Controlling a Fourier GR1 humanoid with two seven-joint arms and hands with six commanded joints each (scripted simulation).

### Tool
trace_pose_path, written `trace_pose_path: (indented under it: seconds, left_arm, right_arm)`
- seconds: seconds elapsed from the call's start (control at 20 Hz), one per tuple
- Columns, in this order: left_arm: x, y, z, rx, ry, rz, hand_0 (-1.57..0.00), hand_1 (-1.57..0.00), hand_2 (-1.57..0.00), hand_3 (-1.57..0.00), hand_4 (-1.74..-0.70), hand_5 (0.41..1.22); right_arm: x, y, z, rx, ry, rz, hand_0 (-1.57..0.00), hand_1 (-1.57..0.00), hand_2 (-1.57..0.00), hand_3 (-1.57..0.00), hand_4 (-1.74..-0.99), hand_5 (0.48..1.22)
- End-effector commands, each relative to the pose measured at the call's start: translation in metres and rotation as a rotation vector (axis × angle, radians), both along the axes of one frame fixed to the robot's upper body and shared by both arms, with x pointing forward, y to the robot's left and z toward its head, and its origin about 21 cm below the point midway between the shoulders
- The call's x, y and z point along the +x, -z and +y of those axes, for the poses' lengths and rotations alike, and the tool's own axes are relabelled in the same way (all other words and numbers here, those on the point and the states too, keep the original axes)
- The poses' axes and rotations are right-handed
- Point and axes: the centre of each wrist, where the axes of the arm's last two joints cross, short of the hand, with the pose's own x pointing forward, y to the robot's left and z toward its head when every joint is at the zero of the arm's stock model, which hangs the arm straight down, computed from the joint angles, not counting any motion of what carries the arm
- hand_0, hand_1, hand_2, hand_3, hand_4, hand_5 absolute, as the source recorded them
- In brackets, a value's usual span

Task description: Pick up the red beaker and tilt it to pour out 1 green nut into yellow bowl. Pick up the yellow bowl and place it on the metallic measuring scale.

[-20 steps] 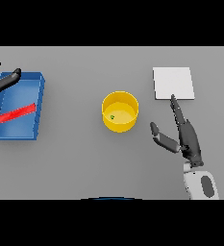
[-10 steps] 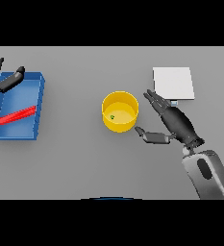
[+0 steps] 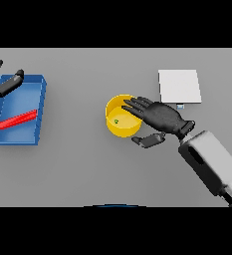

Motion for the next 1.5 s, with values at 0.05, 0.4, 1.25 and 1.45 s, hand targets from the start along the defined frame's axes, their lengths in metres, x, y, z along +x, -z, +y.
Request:
trace_pose_path:
  seconds: [0.05, 0.4, 1.25, 1.45]
  left_arm:
    - [0.002, -0.001, 0.0, 0.001, -0.004, 0.007, 0.0, 0.0, 0.0, 0.0, -0.81, 0.695]
    - [0.002, 0.003, 0.006, 0.008, -0.001, 0.008, 0.0, 0.0, 0.0, 0.0, -0.81, 0.7]
    - [0.002, 0.003, 0.013, 0.022, 0.006, 0.014, 0.0, 0.0, 0.0, 0.0, -0.79, 0.707]
    - [0.004, 0.0, 0.012, 0.038, -0.003, 0.013, 0.0, 0.0, 0.0, 0.0, -0.78, 0.711]
  right_arm:
    - [0.008, 0.003, 0.007, -0.049, -0.049, 0.009, 0.0, 0.0, 0.0, 0.0, -1.154, 0.639]
    - [0.025, 0.008, 0.039, -0.226, -0.138, 0.072, 0.0, 0.0, 0.0, 0.0, -1.162, 0.667]
    - [0.039, 0.021, 0.049, -0.327, -0.179, 0.143, -1.0, -0.97, -0.95, -0.79, -1.54, 1.086]
    - [0.039, 0.014, 0.053, -0.351, -0.175, 0.163, -1.34, -1.33, -1.25, -1.07, -1.658, 1.166]
